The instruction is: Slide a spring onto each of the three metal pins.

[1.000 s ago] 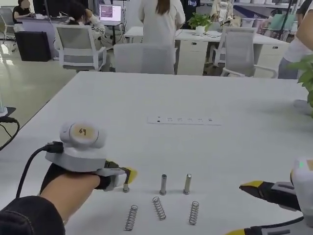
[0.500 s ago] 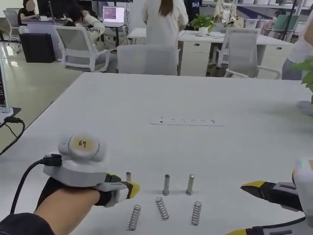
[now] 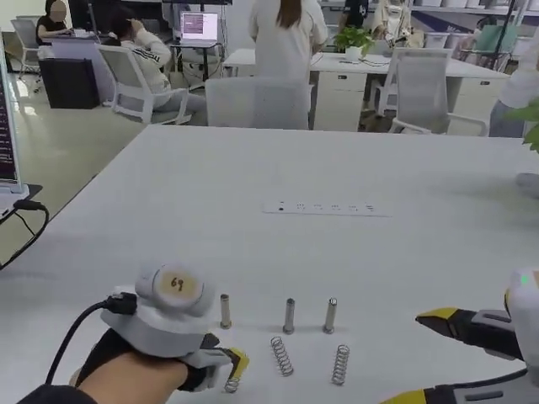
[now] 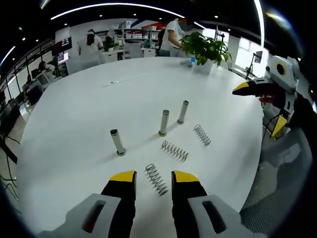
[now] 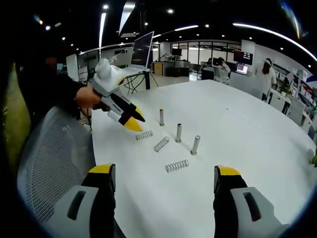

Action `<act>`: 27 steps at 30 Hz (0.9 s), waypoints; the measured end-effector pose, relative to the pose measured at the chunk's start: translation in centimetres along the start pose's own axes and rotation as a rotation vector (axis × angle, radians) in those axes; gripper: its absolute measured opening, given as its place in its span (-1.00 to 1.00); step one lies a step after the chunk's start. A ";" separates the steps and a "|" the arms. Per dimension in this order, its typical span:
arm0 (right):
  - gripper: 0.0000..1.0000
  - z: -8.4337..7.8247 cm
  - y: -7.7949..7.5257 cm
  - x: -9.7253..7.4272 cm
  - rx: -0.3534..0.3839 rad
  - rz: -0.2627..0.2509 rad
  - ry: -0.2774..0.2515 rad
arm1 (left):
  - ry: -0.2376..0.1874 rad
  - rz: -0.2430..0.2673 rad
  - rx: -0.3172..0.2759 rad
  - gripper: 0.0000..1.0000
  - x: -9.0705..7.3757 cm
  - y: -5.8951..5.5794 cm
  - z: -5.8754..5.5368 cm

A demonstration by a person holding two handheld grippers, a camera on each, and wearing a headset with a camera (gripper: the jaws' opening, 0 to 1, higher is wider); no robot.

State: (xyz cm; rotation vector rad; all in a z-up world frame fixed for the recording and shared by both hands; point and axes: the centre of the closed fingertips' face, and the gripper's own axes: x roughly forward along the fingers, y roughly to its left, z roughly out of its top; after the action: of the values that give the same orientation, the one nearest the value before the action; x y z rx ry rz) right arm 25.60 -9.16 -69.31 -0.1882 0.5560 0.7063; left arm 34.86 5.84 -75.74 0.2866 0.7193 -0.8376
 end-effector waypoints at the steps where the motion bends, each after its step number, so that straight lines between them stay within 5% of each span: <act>1: 0.61 0.0 0.0 0.0 0.000 0.000 0.000 | 0.002 0.000 0.000 -0.58 0.0 0.0 -0.1; 15: 0.61 0.0 0.0 0.0 0.003 0.002 -0.001 | 0.076 -0.023 0.012 -0.63 1.5 -0.9 -2.4; 27: 0.61 0.0 0.0 0.0 0.005 0.003 -0.001 | 0.104 -0.019 0.022 -0.72 1.4 -0.1 -3.0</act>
State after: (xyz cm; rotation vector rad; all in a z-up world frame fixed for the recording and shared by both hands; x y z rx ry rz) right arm 25.59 -9.23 -69.31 -0.1825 0.5570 0.7079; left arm 33.99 6.44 -78.93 0.3449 0.8115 -0.8539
